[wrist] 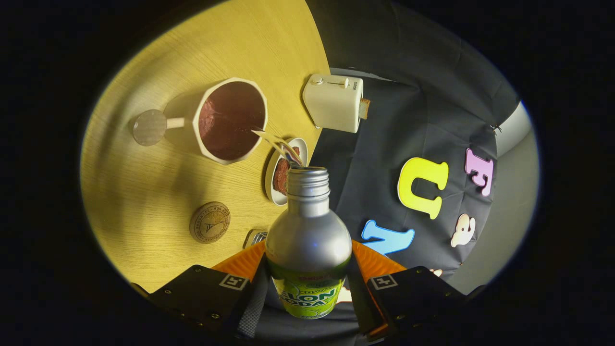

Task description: Take the bottle from table, then pour the juice into the cup, finally place the bottle on the coaster

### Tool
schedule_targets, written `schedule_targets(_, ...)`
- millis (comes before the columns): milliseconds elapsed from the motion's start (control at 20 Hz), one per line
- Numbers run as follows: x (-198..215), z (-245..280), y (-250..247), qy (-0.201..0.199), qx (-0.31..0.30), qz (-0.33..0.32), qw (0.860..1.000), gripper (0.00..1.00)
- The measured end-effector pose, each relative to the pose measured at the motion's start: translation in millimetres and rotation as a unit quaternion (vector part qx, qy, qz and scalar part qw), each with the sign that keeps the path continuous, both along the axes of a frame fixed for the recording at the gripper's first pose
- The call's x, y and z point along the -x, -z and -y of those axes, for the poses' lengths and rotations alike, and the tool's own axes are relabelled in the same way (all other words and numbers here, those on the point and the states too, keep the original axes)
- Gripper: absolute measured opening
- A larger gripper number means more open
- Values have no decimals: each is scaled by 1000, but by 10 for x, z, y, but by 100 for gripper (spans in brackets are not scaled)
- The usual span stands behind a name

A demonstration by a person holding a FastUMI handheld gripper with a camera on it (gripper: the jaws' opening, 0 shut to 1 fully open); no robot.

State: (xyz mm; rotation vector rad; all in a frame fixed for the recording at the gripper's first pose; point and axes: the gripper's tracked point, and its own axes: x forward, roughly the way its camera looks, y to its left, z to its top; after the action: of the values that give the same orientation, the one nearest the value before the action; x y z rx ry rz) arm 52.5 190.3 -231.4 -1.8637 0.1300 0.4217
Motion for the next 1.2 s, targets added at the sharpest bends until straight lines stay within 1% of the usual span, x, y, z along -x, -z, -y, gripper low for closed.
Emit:
schedule_targets(350,-4,39,-11,5,9,2,1000,77)
schedule_targets(1200,-40,16,-50,-20,47,2,999,77)
